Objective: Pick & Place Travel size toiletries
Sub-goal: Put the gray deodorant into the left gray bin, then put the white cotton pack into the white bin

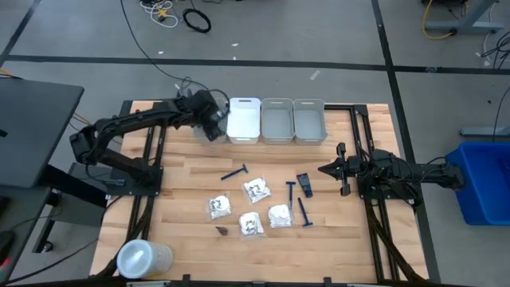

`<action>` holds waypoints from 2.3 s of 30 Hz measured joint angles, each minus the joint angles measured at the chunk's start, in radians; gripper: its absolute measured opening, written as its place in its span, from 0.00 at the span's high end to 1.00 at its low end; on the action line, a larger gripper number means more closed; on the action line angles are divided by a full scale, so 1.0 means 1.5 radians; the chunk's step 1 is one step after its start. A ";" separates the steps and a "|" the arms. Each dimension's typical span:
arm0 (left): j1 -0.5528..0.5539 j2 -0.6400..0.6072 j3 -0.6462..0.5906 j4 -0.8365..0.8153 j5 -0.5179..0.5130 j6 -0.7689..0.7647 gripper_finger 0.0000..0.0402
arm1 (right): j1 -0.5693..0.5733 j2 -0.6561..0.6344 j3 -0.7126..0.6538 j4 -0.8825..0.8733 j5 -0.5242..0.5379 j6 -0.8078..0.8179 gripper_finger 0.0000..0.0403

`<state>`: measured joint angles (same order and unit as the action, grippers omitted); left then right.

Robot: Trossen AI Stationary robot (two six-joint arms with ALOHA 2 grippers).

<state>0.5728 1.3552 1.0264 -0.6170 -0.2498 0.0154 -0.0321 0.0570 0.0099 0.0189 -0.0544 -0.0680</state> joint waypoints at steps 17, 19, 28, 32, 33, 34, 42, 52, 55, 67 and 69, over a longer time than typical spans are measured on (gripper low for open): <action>0.048 0.002 -0.005 0.008 -0.020 -0.096 0.47 | 0.000 0.000 0.000 0.000 0.000 0.000 0.97; 0.048 0.002 -0.025 0.024 -0.033 -0.114 0.46 | 0.000 0.000 0.000 0.000 0.000 0.000 0.97; 0.048 0.003 -0.112 0.078 -0.033 -0.169 0.45 | 0.000 0.000 0.000 0.000 0.000 0.000 0.97; 0.048 0.003 -0.120 0.077 -0.029 -0.178 0.45 | 0.000 0.000 0.000 0.000 0.000 0.000 0.97; 0.048 0.003 -0.120 0.077 -0.023 -0.178 0.45 | 0.000 0.000 0.000 0.000 0.000 0.000 0.97; 0.048 0.003 -0.120 0.079 -0.013 -0.177 0.45 | 0.000 0.000 0.000 0.000 0.000 0.000 0.97; 0.042 0.003 -0.120 0.083 -0.001 -0.165 0.34 | 0.000 0.000 0.000 0.000 0.000 0.000 0.97; 0.039 0.003 -0.120 0.081 0.010 -0.125 0.27 | 0.000 0.000 0.000 0.000 0.000 0.000 0.97; 0.029 0.003 -0.117 0.077 0.023 -0.105 0.29 | 0.000 0.000 0.000 0.000 0.000 0.000 0.97; -0.061 -0.091 -0.071 0.060 0.040 -0.067 0.33 | 0.000 0.000 0.000 0.000 0.000 0.000 0.97; -0.073 -0.101 -0.071 0.057 0.041 -0.074 0.33 | 0.000 0.000 0.000 0.000 0.000 0.000 0.97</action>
<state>0.4627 1.2039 0.9203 -0.5320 -0.1886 -0.0949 -0.0321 0.0566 0.0100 0.0188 -0.0544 -0.0681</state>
